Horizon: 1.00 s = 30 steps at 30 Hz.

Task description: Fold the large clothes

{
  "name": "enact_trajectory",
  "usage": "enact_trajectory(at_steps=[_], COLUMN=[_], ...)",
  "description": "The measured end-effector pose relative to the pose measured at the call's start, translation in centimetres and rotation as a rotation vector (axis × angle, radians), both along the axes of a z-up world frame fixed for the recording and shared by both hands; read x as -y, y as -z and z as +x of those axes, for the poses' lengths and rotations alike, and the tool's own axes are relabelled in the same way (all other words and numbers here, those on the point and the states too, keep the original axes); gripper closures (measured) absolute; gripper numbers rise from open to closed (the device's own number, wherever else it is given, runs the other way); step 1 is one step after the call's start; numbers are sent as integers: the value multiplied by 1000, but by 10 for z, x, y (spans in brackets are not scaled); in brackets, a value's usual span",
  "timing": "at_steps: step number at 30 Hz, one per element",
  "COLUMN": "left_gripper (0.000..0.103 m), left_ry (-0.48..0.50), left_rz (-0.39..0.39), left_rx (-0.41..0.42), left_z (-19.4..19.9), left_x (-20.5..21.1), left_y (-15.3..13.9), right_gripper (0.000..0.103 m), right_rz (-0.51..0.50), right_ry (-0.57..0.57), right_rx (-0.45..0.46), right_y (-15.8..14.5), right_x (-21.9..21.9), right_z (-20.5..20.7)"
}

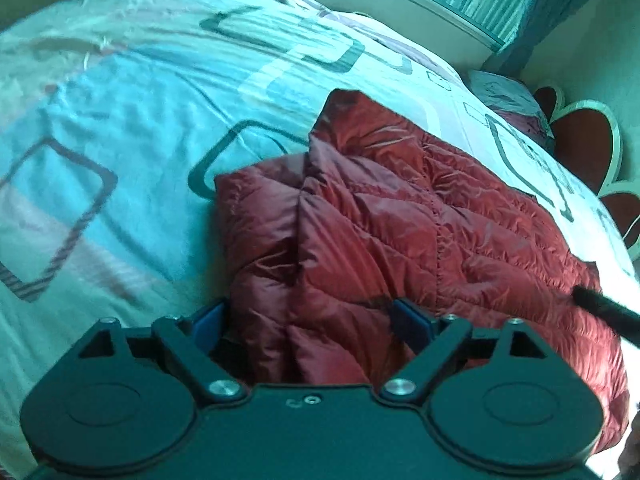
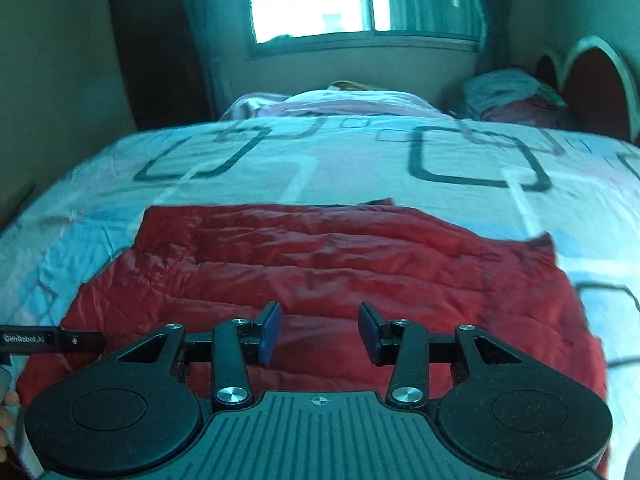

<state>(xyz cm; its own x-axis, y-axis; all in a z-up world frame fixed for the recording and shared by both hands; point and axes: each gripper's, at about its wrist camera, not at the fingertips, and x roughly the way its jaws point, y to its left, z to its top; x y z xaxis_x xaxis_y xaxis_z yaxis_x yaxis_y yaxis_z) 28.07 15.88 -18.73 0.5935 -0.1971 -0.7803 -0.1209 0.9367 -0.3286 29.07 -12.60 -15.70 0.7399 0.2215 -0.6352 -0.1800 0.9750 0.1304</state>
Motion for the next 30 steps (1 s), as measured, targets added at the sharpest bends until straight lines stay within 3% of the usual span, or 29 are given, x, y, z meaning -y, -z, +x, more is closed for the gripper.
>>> enact_trajectory(at_steps=[3,8,11,14,16,18,19,22,30], left_gripper=[19,41,30,32,44,53,62,76,91], left_ry=[-3,-52,-63,-31,-17,-25,-21,-14,-7], left_rz=[-42,-108,-111,-87,-89,-102,-121,-140,-76], left_rx=[13,10,-9,14,32,40,44,54,110], left_z=[1,-3,-3,-1,-1,-2,-3,-4,-8], left_x=[-4,-16,-23,-18,-14,-15,-16,-14,3], left_y=[4,1,1,5,4,4,5,5,-17], right_gripper=[60,60,60,60,60,60,60,61,61], right_rz=[-47,-140,-177,-185,-200,-135,-128,-149,-121], right_ry=[-21,-47,-53,-35,-31,8,13,-1,2], right_rx=[-32,-46,-67,-55,-55,-25,-19,-45,-35], right_y=[21,50,46,50,47,32,32,56,64], right_x=[-15,-30,-35,-38,-39,-35,-35,-40,-37], right_z=[11,15,18,14,13,7,5,5,5])
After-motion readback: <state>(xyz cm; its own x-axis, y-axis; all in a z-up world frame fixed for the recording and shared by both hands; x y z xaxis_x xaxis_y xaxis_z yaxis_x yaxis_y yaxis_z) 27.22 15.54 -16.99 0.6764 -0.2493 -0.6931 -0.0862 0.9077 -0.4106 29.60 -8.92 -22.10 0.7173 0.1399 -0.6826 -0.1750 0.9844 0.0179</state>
